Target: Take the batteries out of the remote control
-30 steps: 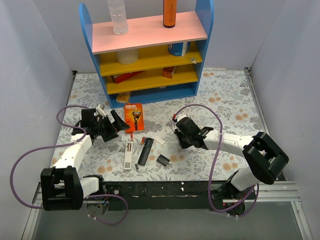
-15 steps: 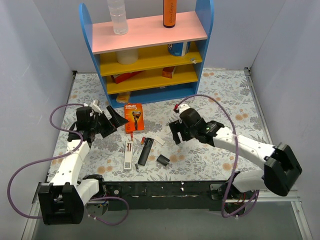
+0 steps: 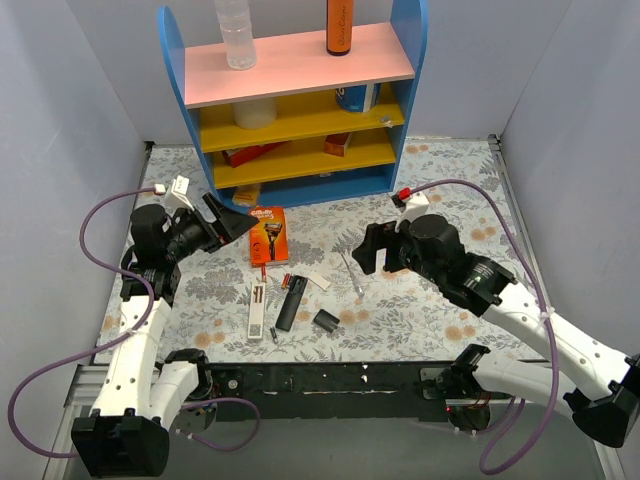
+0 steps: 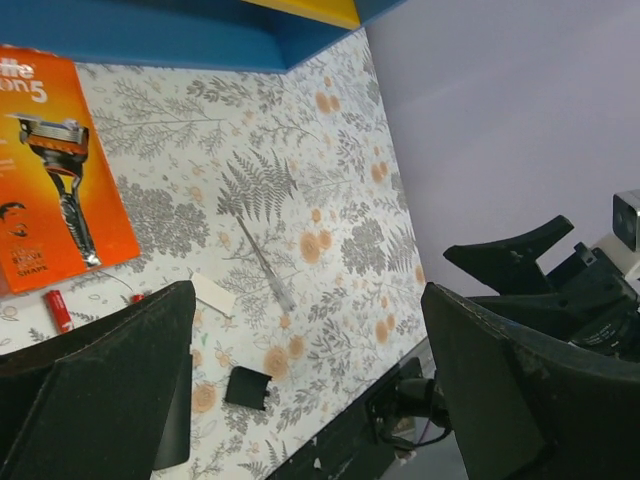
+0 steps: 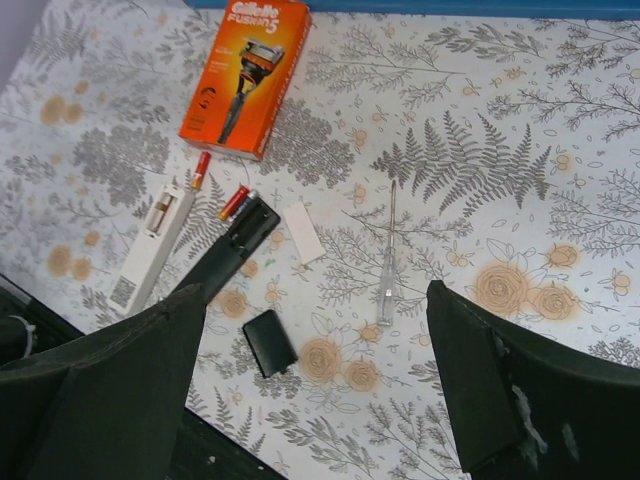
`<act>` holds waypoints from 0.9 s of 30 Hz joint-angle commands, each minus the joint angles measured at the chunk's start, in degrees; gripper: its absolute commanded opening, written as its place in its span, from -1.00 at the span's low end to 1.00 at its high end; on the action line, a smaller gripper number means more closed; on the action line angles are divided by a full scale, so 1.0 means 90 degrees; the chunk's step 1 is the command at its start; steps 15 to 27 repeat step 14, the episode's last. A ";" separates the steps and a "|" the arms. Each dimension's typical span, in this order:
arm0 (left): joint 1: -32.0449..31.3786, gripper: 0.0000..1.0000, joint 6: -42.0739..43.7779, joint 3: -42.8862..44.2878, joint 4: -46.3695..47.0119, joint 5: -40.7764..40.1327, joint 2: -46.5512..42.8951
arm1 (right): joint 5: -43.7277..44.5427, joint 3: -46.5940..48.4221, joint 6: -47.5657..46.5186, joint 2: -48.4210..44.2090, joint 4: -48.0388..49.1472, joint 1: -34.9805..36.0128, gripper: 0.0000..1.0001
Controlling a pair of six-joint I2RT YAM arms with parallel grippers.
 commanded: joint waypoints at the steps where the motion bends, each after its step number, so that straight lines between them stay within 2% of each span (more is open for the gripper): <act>1: -0.0023 0.96 -0.0101 0.0013 -0.0108 0.0553 -0.0073 | -0.0096 0.0008 0.0554 -0.0395 0.0317 -0.0017 0.93; 3: -0.0226 0.96 -0.0120 0.0032 -0.0098 0.0563 -0.0044 | -0.0165 0.0047 0.0564 -0.0445 0.0337 -0.0017 0.93; 10: -0.0267 0.96 -0.0208 0.0335 -0.0098 0.0651 0.0005 | -0.0224 -0.0128 0.0613 -0.0728 0.0669 -0.0017 0.96; 27: -0.0277 0.96 -0.0267 0.0355 -0.0079 0.0651 -0.0024 | -0.0077 -0.0158 0.0613 -0.0816 0.0708 -0.0008 0.96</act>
